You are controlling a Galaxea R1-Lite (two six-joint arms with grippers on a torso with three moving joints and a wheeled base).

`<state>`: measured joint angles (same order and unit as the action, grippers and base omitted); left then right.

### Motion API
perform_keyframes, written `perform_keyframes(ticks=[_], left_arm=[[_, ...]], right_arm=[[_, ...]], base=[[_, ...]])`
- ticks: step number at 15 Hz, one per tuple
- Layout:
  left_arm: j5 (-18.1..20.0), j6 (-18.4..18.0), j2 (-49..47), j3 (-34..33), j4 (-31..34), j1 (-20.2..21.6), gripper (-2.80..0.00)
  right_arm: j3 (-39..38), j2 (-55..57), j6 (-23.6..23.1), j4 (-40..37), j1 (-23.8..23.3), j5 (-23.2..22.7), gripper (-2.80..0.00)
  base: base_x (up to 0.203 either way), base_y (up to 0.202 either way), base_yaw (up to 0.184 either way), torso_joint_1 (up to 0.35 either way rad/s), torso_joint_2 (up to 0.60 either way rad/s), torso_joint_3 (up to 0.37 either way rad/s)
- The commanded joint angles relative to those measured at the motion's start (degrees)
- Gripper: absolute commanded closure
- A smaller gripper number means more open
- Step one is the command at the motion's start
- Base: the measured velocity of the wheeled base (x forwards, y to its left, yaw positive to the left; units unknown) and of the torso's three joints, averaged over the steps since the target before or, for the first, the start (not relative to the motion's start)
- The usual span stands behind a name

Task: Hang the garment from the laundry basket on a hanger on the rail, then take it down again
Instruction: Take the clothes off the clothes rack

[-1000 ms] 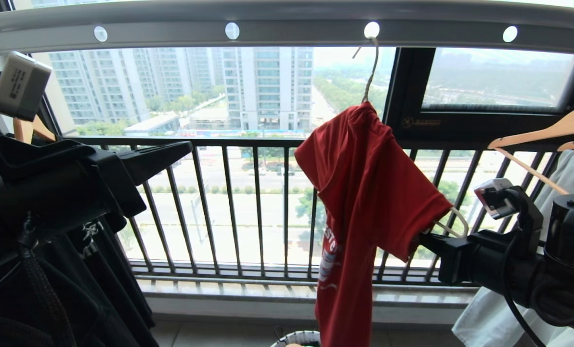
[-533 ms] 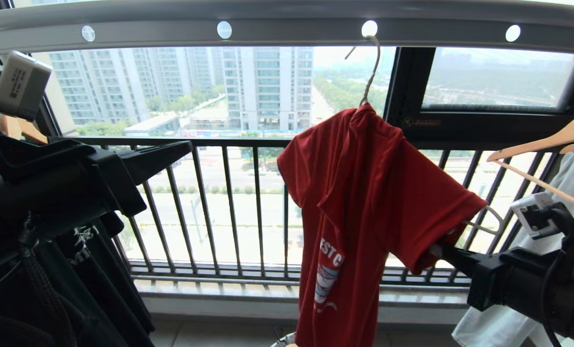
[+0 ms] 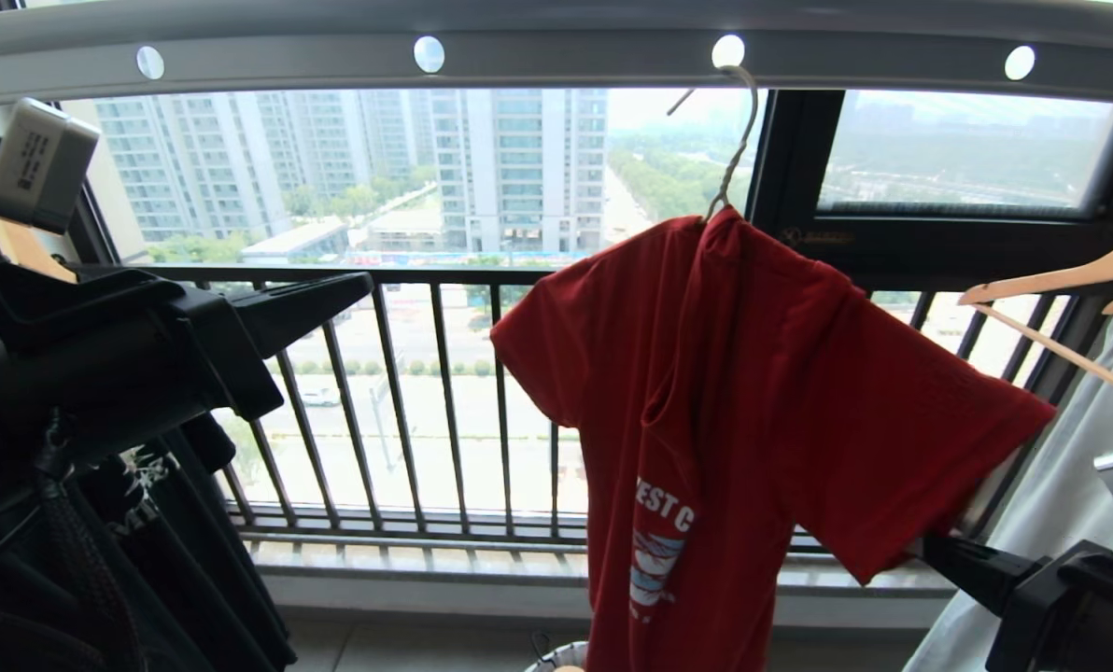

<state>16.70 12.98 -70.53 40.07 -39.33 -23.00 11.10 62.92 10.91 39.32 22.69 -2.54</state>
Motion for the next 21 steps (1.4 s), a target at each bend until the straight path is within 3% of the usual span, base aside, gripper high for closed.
perform_keyframes(ticks=[1, 3, 11, 17, 21], left_arm=[[0.1, 0.1, 0.2, 0.0, -0.2, 0.0, 0.0], [0.1, 0.1, 0.3, 0.0, -0.2, 0.0, 0.0], [-0.1, 0.2, 0.2, 0.1, -0.2, 0.1, 0.0], [-1.6, 0.2, -0.1, 0.4, -0.2, 0.0, 0.0], [-1.6, 0.2, -0.1, 0.3, -0.2, 0.0, 0.0]], right_arm=[[-1.4, -3.5, 0.7, -0.9, -1.2, 0.0, 0.0], [-1.4, -3.9, 2.8, -1.4, -2.5, 0.2, 0.0], [-5.7, -8.4, 3.0, -2.8, -7.5, 0.1, 0.0], [-2.7, -21.4, 3.0, -21.1, -7.6, 0.1, 0.0], [-2.1, -22.2, 3.0, -23.2, -7.6, 0.6, 0.0]], base=[[0.0, 0.0, 0.0, 0.0, 0.0, 0.0], [0.0, 0.0, 0.0, 0.0, 0.0, 0.0], [0.0, 0.0, 0.0, 0.0, 0.0, 0.0], [0.0, 0.0, 0.0, 0.0, 0.0, 0.0], [0.0, 0.0, 0.0, 0.0, 0.0, 0.0]])
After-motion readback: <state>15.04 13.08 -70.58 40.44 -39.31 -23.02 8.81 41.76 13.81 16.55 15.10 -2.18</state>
